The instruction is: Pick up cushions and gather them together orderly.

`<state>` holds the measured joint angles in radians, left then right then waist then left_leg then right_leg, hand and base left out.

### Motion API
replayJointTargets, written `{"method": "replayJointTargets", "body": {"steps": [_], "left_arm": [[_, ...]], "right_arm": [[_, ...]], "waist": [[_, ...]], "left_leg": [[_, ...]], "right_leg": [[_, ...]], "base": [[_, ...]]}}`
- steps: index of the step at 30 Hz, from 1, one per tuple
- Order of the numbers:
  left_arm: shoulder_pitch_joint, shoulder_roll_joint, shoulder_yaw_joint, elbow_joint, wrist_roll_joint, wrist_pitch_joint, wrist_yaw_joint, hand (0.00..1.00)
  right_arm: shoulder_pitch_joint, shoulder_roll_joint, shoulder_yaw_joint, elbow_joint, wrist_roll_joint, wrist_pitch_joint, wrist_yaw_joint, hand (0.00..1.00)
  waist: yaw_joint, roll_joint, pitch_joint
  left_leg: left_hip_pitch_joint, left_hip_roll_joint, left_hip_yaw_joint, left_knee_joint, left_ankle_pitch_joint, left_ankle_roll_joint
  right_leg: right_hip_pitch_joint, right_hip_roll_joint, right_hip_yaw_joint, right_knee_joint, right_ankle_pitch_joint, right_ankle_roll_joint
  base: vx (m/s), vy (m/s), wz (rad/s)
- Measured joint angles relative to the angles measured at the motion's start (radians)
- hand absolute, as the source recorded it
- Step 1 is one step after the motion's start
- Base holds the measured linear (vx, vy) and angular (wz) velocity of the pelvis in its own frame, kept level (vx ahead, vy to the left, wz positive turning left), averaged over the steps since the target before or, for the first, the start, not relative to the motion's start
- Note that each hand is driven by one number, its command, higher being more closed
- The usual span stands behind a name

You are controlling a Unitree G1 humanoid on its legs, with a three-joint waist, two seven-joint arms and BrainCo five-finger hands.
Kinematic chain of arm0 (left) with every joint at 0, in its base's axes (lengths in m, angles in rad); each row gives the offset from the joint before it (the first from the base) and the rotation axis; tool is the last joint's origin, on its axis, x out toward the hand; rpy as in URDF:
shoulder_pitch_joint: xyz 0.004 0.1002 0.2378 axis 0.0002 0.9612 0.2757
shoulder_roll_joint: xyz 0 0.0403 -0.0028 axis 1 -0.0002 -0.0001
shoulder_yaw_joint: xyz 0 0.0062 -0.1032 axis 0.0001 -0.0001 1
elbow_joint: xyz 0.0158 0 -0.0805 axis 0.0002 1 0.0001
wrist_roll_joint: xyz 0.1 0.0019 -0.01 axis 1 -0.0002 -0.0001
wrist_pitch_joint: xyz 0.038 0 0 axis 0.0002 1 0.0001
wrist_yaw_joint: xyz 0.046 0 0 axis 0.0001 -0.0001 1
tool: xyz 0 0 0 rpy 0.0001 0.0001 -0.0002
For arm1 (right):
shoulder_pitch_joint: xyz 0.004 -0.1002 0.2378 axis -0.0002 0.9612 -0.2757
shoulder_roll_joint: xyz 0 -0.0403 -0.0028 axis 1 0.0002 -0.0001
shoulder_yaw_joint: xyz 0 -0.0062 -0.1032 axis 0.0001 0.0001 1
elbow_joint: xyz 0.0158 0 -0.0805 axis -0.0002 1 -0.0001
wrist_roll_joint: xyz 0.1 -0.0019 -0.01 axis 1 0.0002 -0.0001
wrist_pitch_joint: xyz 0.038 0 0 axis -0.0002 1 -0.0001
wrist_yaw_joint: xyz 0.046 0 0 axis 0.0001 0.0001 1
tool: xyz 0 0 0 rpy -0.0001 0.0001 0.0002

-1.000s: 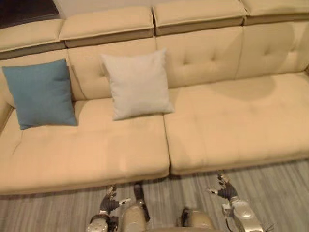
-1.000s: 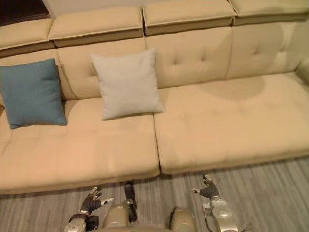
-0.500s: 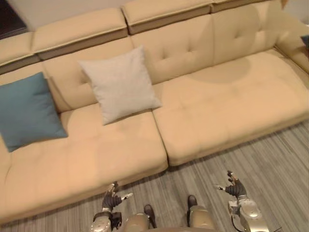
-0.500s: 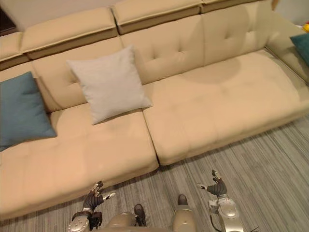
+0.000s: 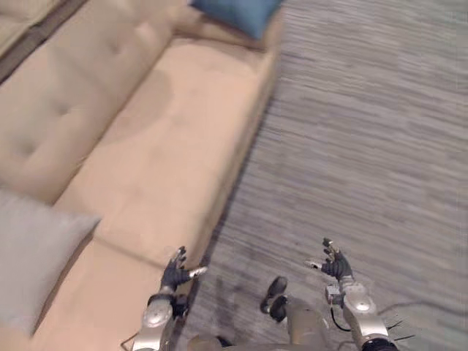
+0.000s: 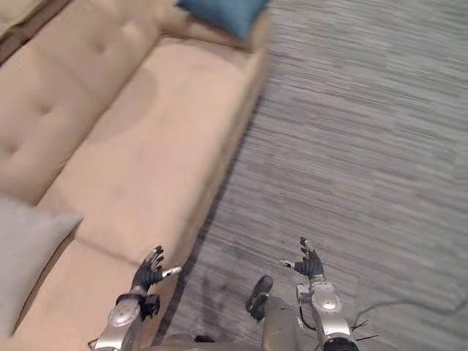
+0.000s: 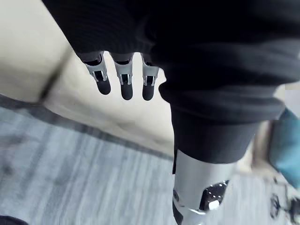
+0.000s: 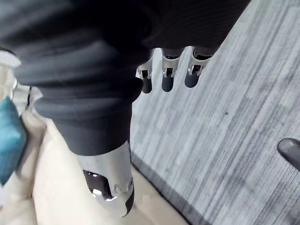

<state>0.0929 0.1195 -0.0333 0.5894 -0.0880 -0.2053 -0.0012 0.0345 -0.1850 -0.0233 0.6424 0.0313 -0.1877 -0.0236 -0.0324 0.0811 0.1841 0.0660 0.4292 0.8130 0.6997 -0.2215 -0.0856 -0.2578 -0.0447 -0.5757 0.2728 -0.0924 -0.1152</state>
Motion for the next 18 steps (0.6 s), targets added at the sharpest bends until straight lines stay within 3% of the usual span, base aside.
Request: {"method": "replayJointTargets", "body": {"steps": [1,2,3,4,6,7,8,10,11,12,13,14,15,17,18], "left_arm": [[-0.002,-0.001,-0.015,0.0,0.001,-0.001,-0.001,0.0],[-0.002,-0.003,-0.024,0.0,0.002,-0.001,0.0,0.0],[0.0,-0.009,-0.042,0.0,0.002,0.0,0.001,0.0],[0.004,-0.014,-0.045,0.0,0.001,0.0,0.002,0.0],[0.034,-0.023,-0.046,-0.016,-0.002,-0.001,0.007,0.0],[0.038,-0.023,-0.047,-0.027,-0.005,-0.001,0.01,0.0],[0.059,-0.022,-0.047,-0.055,-0.017,-0.002,0.022,0.0],[0.068,-0.022,-0.047,-0.067,-0.02,-0.002,0.027,0.0],[0.068,-0.022,-0.046,-0.073,-0.021,-0.003,0.029,0.0],[0.068,-0.022,-0.043,-0.074,-0.023,-0.003,0.03,0.0],[0.069,-0.018,-0.042,-0.074,-0.027,-0.003,0.032,0.0],[0.078,-0.015,-0.041,-0.075,-0.028,-0.002,0.039,0.0],[0.077,-0.014,-0.039,-0.077,-0.028,0.0,0.045,0.0],[0.076,-0.024,-0.047,-0.078,-0.028,0.001,0.046,0.0],[0.083,-0.023,-0.056,-0.079,-0.028,0.002,0.046,0.0]], "right_arm": [[-0.008,0.009,0.023,-0.001,0.003,-0.001,-0.008,0.0],[-0.011,0.008,0.032,-0.001,0.007,-0.001,-0.015,0.0],[-0.016,0.005,0.047,0.001,0.008,-0.001,-0.025,0.0],[-0.015,0.006,0.055,0.002,0.009,-0.001,-0.03,0.0],[-0.017,0.008,0.073,0.002,0.012,-0.001,-0.039,0.0],[-0.021,0.007,0.075,0.002,0.018,-0.001,-0.04,0.0],[-0.042,0.003,0.083,0.008,0.024,-0.002,-0.043,0.0],[-0.059,0.0,0.091,0.017,0.04,-0.002,-0.047,0.0],[-0.071,-0.002,0.095,0.024,0.044,-0.002,-0.056,0.0],[-0.079,-0.001,0.098,0.027,0.048,-0.003,-0.064,0.0],[-0.088,0.005,0.101,0.042,0.048,-0.003,-0.066,0.0],[-0.098,0.019,0.106,0.063,0.047,-0.002,-0.065,0.0],[-0.098,0.024,0.103,0.077,0.045,-0.002,-0.064,0.0],[-0.105,0.025,0.071,0.114,0.036,0.0,-0.064,0.0],[-0.101,0.033,0.064,0.14,0.035,0.001,-0.062,0.0]], "waist": [[0.006,0.001,0.001],[0.013,0.001,0.001],[0.027,-0.004,0.006],[0.034,-0.009,0.01],[0.066,-0.023,0.021],[0.073,-0.022,0.021],[0.08,-0.02,0.025],[0.096,-0.018,0.025],[0.109,-0.015,0.024],[0.131,-0.004,0.014],[0.139,-0.003,0.004],[0.154,-0.048,-0.011],[0.154,-0.08,-0.025],[0.147,-0.085,-0.028],[0.132,-0.088,-0.026]], "left_leg": [[-0.073,0.048,-0.152,0.213,0.019,0.071],[-0.118,0.039,-0.234,0.28,0.005,0.072],[-0.213,-0.022,-0.402,0.376,-0.023,0.046],[-0.253,-0.061,-0.469,0.384,-0.03,0.044],[-0.359,-0.159,-0.592,0.3,-0.036,0.054],[-0.393,-0.183,-0.611,0.253,-0.036,0.054],[-0.457,-0.241,-0.634,0.094,-0.028,0.041],[-0.49,-0.285,-0.632,-0.065,-0.005,0.013],[-0.494,-0.302,-0.617,-0.201,0.025,-0.025],[-0.491,-0.307,-0.598,-0.309,0.101,0.02],[-0.485,-0.308,-0.59,-0.293,0.141,0.073],[-0.488,-0.335,-0.558,-0.254,0.112,0.139],[-0.489,-0.364,-0.547,-0.233,0.069,0.158],[-0.44,-0.397,-0.544,-0.192,-0.002,0.195],[-0.34,-0.428,-0.551,-0.202,-0.049,0.209]], "right_leg": [[0.029,0.047,0.078,-0.008,-0.02,-0.022],[0.036,0.058,0.113,-0.005,-0.028,-0.027],[0.068,0.072,0.185,-0.004,-0.039,-0.02],[0.092,0.072,0.221,-0.007,-0.046,-0.017],[0.174,0.066,0.317,-0.032,-0.068,0.012],[0.192,0.059,0.335,-0.041,-0.073,0.021],[0.226,0.04,0.367,-0.068,-0.087,0.045],[0.255,0.024,0.39,-0.088,-0.101,0.067],[0.277,0.021,0.408,-0.104,-0.115,0.089],[0.305,0.026,0.423,-0.11,-0.144,0.121],[0.311,0.021,0.442,-0.098,-0.167,0.131],[0.314,-0.014,0.448,-0.064,-0.203,0.158],[0.297,-0.051,0.449,0.004,-0.222,0.197],[0.224,-0.107,0.452,0.278,-0.197,0.278],[0.164,-0.151,0.449,0.555,-0.137,0.341]], "base": [[0.29,-0.103,-2.0],[0.35,0.014,-2.02],[0.28,0.062,-1.5],[0.36,0.108,-1.6],[0.32,0.135,-1.23],[0.39,0.22,-0.99],[0.33,0.209,-0.61],[0.34,0.211,-0.44],[0.47,0.264,-0.45],[0.51,0.279,-0.49],[0.58,0.311,-0.45],[0.66,0.289,-0.22],[0.8,0.333,0.01],[0.74,0.296,0.26],[0.67,0.257,0.3]]}}
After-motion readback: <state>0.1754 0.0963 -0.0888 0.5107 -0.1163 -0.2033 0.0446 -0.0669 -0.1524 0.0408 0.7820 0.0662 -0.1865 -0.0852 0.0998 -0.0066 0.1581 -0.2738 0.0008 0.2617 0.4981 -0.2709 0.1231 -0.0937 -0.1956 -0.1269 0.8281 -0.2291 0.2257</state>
